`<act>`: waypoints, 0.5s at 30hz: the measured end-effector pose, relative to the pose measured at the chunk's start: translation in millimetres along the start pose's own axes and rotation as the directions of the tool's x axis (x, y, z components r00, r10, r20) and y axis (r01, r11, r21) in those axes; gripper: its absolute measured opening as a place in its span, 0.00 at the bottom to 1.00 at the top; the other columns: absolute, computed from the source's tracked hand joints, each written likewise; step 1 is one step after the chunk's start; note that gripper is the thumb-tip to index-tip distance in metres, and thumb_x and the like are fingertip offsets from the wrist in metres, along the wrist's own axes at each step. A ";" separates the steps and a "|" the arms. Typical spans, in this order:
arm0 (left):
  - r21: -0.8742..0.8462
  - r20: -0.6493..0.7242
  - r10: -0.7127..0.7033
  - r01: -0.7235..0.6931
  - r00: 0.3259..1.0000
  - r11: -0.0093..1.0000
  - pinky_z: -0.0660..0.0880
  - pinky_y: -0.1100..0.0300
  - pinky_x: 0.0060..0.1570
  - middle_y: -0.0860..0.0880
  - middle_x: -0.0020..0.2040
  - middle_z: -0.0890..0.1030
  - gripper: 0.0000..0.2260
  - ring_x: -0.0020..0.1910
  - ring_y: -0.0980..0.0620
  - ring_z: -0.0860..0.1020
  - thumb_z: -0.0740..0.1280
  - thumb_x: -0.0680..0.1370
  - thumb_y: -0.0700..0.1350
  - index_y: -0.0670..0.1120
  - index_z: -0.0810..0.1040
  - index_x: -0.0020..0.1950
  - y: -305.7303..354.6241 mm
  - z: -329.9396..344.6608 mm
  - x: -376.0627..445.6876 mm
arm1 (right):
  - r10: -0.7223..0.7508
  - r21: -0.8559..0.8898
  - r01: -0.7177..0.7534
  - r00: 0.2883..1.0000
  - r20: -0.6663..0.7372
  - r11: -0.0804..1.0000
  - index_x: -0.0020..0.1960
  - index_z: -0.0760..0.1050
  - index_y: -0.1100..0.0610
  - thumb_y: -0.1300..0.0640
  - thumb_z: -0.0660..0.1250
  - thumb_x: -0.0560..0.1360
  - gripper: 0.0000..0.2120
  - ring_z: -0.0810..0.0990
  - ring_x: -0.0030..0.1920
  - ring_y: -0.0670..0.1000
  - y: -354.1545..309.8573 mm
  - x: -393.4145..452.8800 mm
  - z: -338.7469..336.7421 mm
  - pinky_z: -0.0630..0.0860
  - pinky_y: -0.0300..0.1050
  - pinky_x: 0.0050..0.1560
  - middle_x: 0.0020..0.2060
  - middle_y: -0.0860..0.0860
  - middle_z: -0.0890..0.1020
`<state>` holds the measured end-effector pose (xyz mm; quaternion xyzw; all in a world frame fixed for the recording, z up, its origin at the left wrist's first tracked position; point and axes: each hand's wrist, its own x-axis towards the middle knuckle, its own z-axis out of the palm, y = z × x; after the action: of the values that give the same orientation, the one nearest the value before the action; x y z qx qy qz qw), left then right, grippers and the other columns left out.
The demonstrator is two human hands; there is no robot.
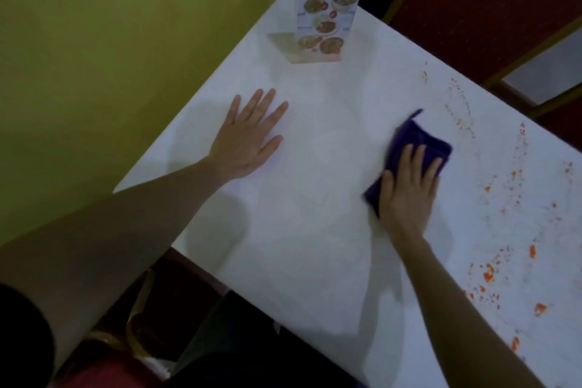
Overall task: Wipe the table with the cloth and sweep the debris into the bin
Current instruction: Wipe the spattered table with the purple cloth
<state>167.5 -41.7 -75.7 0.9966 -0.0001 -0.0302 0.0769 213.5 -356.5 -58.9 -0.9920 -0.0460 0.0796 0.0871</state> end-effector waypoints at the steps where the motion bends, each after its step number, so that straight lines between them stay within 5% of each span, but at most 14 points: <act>1: -0.010 -0.005 0.021 -0.021 1.000 1.000 0.49 0.42 0.77 0.46 0.81 0.54 0.27 0.80 0.46 0.52 0.47 0.82 0.57 0.51 0.54 0.81 7.3 -1.9 7.8 | -0.070 -0.020 0.070 0.998 0.009 0.997 0.80 0.51 0.55 0.48 0.50 0.82 0.29 0.46 0.78 0.63 -10.3 -7.0 3.9 0.45 0.57 0.77 0.79 0.55 0.53; 7: -0.076 -0.009 0.008 -0.008 1.000 0.997 0.48 0.47 0.78 0.47 0.81 0.52 0.27 0.80 0.48 0.51 0.43 0.83 0.55 0.50 0.51 0.81 60.0 0.7 58.8 | -0.362 -0.018 0.363 0.931 0.033 0.932 0.80 0.49 0.51 0.50 0.48 0.83 0.27 0.43 0.79 0.59 -54.5 59.1 6.0 0.44 0.56 0.78 0.80 0.50 0.52; 15: 0.060 0.002 0.000 -0.001 1.000 0.998 0.50 0.46 0.78 0.46 0.81 0.52 0.27 0.80 0.46 0.51 0.44 0.83 0.56 0.49 0.52 0.81 65.6 15.2 63.0 | -0.209 -0.003 0.209 0.978 0.007 0.978 0.80 0.49 0.51 0.52 0.49 0.82 0.27 0.44 0.79 0.59 -40.0 190.9 -16.0 0.43 0.57 0.77 0.80 0.50 0.52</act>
<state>229.8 -109.2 -84.5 0.9984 -0.0013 -0.0310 0.0470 400.8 -299.9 -64.8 -0.9815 -0.1505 0.0733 0.0930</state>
